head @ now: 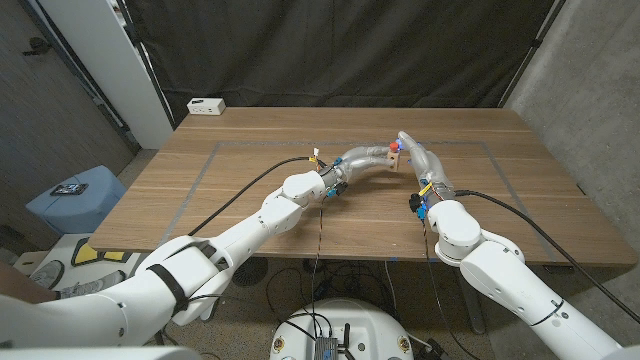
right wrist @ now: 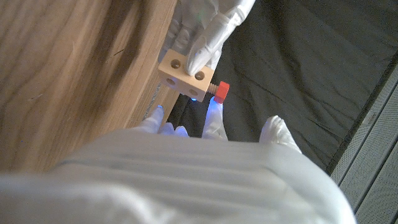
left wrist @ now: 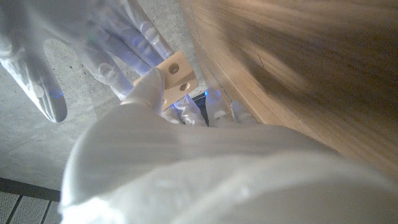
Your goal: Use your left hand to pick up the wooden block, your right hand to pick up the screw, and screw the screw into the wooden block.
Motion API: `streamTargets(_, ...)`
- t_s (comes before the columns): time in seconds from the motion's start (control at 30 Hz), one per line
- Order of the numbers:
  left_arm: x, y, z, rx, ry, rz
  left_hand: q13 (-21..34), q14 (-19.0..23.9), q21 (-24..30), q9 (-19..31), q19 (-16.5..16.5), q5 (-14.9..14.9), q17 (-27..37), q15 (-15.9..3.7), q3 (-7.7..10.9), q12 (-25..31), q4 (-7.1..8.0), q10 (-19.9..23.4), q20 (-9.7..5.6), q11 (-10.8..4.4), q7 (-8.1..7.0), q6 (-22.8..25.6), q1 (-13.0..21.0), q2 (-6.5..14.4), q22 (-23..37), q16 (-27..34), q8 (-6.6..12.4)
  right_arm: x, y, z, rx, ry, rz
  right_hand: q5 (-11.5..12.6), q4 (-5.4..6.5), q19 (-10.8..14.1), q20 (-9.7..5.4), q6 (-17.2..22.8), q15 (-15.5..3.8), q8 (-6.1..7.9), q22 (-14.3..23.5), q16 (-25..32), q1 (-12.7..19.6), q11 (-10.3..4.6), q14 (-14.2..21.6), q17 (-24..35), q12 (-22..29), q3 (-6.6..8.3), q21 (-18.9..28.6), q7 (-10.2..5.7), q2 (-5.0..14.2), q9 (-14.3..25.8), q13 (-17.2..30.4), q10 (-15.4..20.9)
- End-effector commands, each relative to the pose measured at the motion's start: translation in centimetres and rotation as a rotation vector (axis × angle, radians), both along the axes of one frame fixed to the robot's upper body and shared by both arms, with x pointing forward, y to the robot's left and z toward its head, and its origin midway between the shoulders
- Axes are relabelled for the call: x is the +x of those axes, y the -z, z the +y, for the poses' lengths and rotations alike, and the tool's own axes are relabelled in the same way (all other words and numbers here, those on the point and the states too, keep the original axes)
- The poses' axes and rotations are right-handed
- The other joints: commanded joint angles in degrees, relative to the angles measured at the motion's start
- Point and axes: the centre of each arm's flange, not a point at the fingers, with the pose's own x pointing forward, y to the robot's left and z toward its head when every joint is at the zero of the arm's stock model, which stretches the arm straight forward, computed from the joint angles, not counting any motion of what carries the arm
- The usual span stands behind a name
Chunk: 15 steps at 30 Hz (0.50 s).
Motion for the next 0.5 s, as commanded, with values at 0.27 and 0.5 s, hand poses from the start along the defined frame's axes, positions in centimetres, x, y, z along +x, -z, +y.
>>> streamTargets(0.27,0.18,0.2,0.26,0.0,0.002,0.01,0.1,0.6,0.3,0.2,0.1,0.3,0.3,-3.89,0.86,0.2,0.3,0.5,0.14,-0.08,0.36,0.9,0.0,0.6,0.1,0.4,0.28,-0.24,0.13,0.08,0.003,0.01,0.001,0.2,-0.28,-0.2,0.05,0.6,-0.27,-0.4,0.1,0.4,-0.1,-0.11,-4.2,0.0,0.3,0.07,0.4,-0.16,0.52,0.1,0.1,0.3)
streamTargets(0.5,0.17,0.22,0.37,-0.001,-0.001,0.011,0.1,0.6,0.3,0.2,0.1,0.3,0.4,-3.85,0.83,0.2,0.4,0.5,0.16,-0.07,0.3,0.9,-0.2,0.6,0.1,0.5,0.26,-0.23,0.17,0.23,0.001,0.004,-0.003,0.2,-0.32,-0.2,0.08,0.8,-0.29,-0.57,0.1,0.5,-0.1,-0.14,-4.2,0.0,0.3,0.07,0.5,-0.25,0.55,0.1,0.1,0.3)
